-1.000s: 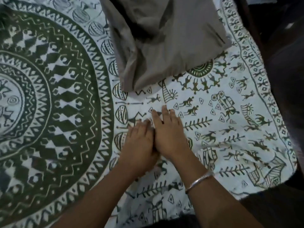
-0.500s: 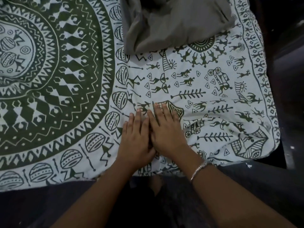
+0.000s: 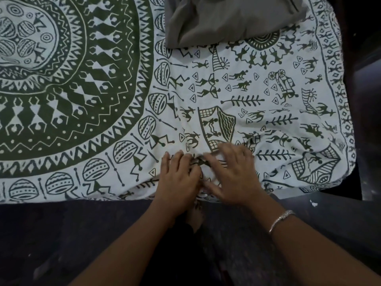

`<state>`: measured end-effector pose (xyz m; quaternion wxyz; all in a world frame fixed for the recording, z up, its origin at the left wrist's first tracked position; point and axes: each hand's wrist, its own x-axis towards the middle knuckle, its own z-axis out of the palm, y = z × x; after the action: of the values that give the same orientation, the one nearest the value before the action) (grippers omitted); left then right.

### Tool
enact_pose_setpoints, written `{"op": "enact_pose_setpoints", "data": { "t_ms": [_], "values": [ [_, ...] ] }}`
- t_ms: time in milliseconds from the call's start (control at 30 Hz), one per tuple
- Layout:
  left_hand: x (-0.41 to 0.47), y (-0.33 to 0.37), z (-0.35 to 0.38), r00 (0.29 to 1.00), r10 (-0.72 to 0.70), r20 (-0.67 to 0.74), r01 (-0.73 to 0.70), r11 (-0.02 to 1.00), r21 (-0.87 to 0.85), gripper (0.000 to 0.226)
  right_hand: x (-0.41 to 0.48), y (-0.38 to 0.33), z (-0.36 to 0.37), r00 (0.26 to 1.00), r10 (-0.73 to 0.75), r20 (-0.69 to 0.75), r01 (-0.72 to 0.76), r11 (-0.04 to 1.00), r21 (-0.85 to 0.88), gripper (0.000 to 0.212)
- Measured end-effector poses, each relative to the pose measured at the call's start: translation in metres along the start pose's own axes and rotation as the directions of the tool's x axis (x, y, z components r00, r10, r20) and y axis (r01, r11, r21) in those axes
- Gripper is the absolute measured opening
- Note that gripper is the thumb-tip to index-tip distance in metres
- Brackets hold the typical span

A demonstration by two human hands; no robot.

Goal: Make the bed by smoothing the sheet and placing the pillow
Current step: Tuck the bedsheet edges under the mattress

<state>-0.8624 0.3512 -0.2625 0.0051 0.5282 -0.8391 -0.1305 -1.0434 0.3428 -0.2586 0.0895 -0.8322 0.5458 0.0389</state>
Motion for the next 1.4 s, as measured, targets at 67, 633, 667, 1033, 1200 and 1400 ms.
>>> {"op": "enact_pose_setpoints", "data": {
  "t_ms": [67,633,667,1033,1200,1400],
  "values": [
    [-0.002,0.002,0.007,0.996,0.019,-0.085,-0.017,0.999,0.031,0.017,-0.009,0.001,0.0,0.988,-0.15,-0.027,0.147,0.986,-0.083,0.059],
    [0.026,0.032,-0.028,0.921,0.261,0.288,-0.284,0.958,0.041,0.033,-0.027,0.026,-0.032,0.92,0.109,0.378,-0.119,0.993,0.002,0.028],
    [0.032,0.037,-0.03,0.908,0.291,0.301,-0.317,0.947,0.042,0.031,-0.027,0.026,-0.035,0.911,0.058,0.407,-0.071,0.997,0.017,0.027],
    [0.087,0.115,-0.031,0.844,0.46,0.278,-0.453,0.887,-0.092,0.04,-0.058,0.126,-0.048,0.556,0.826,0.09,-0.827,0.54,0.152,0.042],
    [0.099,0.168,-0.005,0.866,0.444,0.23,-0.435,0.896,-0.091,0.039,-0.081,0.148,-0.032,0.435,0.872,0.227,-0.901,0.419,0.116,0.042],
    [0.113,0.214,0.016,0.933,0.289,0.214,-0.292,0.956,-0.022,0.035,-0.093,0.177,-0.028,0.655,0.691,0.305,-0.74,0.669,0.074,0.009]
  ]
}}
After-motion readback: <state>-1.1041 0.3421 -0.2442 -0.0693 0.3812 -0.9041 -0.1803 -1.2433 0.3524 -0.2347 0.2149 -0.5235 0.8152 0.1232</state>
